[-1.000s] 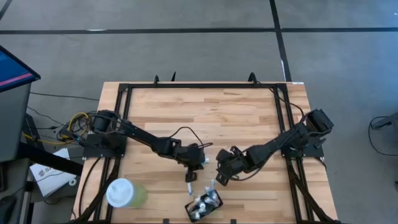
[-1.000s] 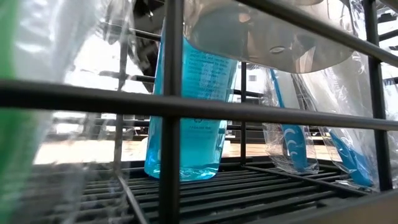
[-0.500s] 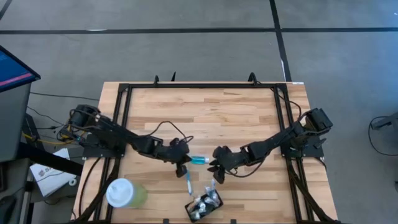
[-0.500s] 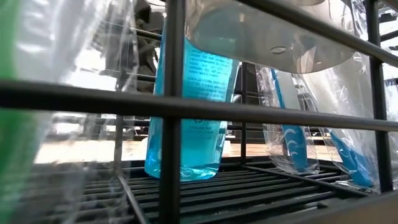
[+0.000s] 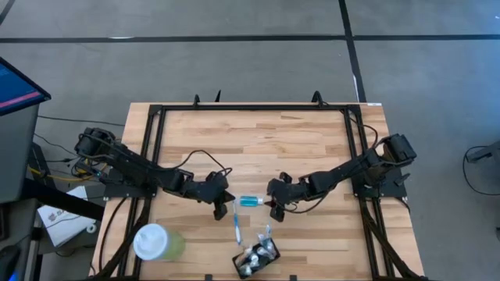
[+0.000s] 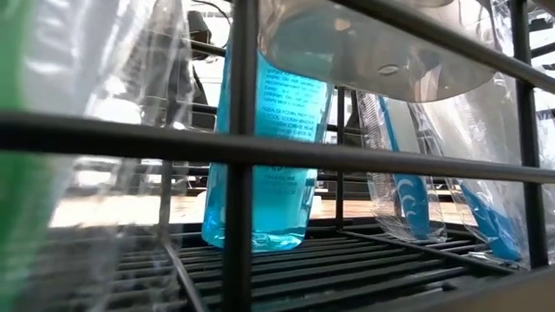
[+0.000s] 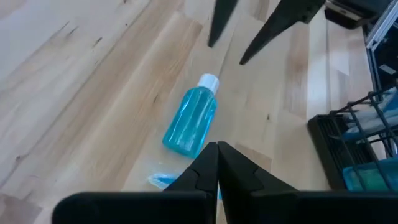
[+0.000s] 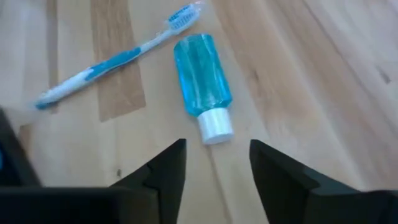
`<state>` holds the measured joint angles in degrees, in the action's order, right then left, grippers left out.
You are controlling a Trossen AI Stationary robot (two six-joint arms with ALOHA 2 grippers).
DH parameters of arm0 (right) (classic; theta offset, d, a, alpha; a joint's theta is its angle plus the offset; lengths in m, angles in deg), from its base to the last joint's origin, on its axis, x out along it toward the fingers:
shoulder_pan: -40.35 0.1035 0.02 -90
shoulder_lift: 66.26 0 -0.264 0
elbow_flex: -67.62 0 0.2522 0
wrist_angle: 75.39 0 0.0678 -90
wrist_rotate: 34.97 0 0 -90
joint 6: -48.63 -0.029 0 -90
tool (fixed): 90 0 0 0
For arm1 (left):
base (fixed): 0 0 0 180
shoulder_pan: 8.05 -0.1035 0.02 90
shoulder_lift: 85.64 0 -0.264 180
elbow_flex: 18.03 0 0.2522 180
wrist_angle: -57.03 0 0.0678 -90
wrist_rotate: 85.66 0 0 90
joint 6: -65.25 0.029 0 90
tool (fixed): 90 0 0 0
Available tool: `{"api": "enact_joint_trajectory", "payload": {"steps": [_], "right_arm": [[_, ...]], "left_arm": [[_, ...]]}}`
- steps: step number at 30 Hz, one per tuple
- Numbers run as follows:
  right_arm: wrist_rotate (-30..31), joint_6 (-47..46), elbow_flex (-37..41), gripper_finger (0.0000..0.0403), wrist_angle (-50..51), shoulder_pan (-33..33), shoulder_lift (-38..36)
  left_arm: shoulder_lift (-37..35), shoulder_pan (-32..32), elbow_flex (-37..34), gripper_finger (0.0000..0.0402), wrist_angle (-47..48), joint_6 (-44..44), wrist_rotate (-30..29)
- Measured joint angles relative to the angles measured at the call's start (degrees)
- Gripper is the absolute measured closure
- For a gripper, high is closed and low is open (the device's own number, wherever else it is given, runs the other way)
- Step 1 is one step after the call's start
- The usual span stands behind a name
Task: Pick & Place toothbrushing station
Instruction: Put the blue mouthwash into the black wire organizer
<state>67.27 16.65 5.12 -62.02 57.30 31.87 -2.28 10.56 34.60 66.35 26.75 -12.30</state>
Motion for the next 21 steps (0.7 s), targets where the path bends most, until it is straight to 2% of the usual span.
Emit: {"api": "enact_joint_trajectory", "payload": {"steps": [5,9,21], "right_arm": [[-0.2,5.0,0.0,0.0189,-0.6,-0.7,0.0],[-0.3,5.6,-0.1,0.0167,-2.0,-0.7,1.5],[-1.6,5.6,0.0,0.0161,-3.8,-1.3,3.5]], "left_arm": [[0.0,0.0,0.0,0.0401,-0.7,0.4,0.0],[0.0,0.0,0.0,0.0401,-1.0,0.6,0.0],[0.0,-1.0,0.0,0.0401,-1.2,0.9,0.0]]}}
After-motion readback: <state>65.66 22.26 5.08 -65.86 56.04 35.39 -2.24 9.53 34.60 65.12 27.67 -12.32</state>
